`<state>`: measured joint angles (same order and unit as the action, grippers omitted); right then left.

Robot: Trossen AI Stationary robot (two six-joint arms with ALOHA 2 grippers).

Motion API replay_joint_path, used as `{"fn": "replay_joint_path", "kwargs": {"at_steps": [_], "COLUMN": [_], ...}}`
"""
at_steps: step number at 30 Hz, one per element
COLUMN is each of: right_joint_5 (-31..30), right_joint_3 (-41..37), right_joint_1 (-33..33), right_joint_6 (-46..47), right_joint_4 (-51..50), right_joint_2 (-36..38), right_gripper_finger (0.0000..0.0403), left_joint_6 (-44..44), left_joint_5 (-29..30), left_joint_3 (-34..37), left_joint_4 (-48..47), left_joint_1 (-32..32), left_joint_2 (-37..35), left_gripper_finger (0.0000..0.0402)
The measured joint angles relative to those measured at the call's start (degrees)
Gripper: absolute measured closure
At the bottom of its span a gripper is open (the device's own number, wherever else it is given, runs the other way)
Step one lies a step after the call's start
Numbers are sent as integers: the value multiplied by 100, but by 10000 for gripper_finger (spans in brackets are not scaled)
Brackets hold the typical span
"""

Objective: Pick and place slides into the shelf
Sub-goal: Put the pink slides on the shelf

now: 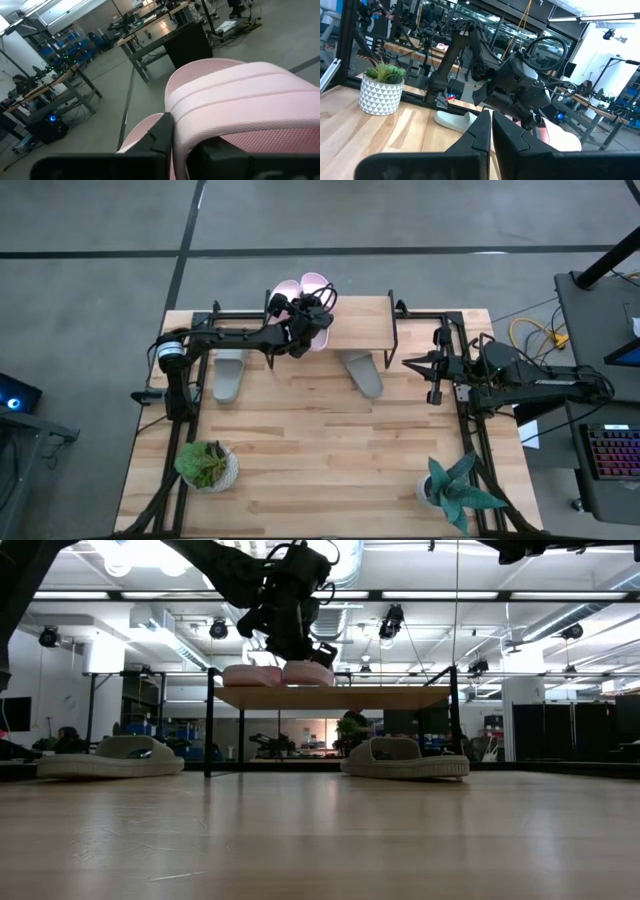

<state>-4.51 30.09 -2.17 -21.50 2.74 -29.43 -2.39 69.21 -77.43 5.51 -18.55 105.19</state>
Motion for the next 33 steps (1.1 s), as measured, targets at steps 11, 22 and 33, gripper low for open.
{"fn": "replay_joint_path", "kwargs": {"at_steps": [11, 22, 33], "right_joint_5": [-2, -2, 0], "right_joint_3": [0, -2, -2], "right_joint_1": [0, 0, 2], "right_joint_6": [3, 7, 7], "right_joint_4": [-83, -104, -178], "right_joint_2": [0, 2, 2], "right_gripper_finger": [394, 394, 394], "left_joint_6": [-146, -94, -114], "left_joint_5": [-173, -1049, -1275], "left_joint_3": [2, 6, -55], "left_joint_4": [-7, -10, -400], "left_joint_1": [2, 24, 15], "left_joint_2": [-66, -299, -299], "left_gripper_finger": [246, 177, 176]}}
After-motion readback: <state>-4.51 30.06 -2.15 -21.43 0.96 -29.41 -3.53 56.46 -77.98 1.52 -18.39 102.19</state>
